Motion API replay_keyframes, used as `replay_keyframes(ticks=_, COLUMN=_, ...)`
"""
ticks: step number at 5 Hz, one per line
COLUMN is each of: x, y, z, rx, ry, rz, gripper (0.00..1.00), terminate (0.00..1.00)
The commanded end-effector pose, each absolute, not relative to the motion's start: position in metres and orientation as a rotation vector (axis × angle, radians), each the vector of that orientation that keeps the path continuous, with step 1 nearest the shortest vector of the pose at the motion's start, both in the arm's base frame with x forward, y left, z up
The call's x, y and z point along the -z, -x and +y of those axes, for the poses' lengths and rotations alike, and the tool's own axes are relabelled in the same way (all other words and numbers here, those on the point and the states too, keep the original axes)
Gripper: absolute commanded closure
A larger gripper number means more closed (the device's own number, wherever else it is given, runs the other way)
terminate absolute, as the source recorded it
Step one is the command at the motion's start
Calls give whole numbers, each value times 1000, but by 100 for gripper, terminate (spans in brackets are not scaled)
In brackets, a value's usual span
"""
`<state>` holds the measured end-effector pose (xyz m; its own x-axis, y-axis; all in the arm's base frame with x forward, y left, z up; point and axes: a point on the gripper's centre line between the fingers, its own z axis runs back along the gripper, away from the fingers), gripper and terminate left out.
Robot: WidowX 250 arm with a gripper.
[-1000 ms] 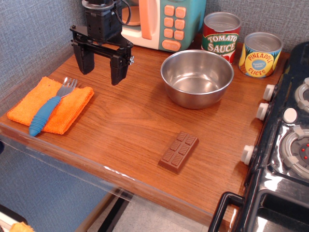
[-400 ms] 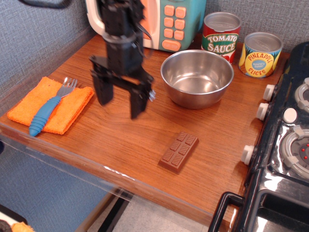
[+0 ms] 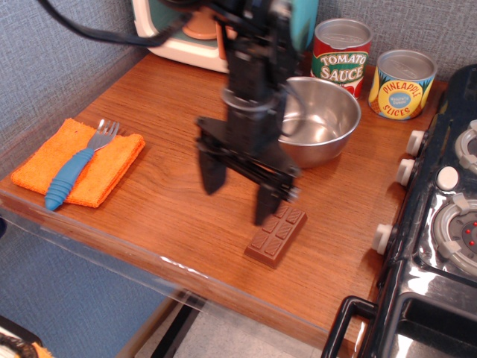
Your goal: Put the chocolate in the silver pan.
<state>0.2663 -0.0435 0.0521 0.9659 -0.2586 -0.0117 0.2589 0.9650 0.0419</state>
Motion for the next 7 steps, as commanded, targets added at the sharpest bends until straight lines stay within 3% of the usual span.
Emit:
replay_keyframes(ticks=1, x=-43, y=-267, z=-76, rx=291, ry=-56, rz=-3, gripper=0, terminate=0)
replay_keyframes(ticks=5, x=-11, y=-274, z=-65, rx=195, ry=-99, rz=66, gripper=0, terminate=0)
replay_keyframes(ticks=6, x=-5, y=-271, z=-66, rx=208, ry=-107, rz=79, gripper=100, terminate=0)
replay_keyframes(ticks=7, x=-2, y=-269, z=-65, rx=219, ry=-113, rz=91, gripper=100, terminate=0)
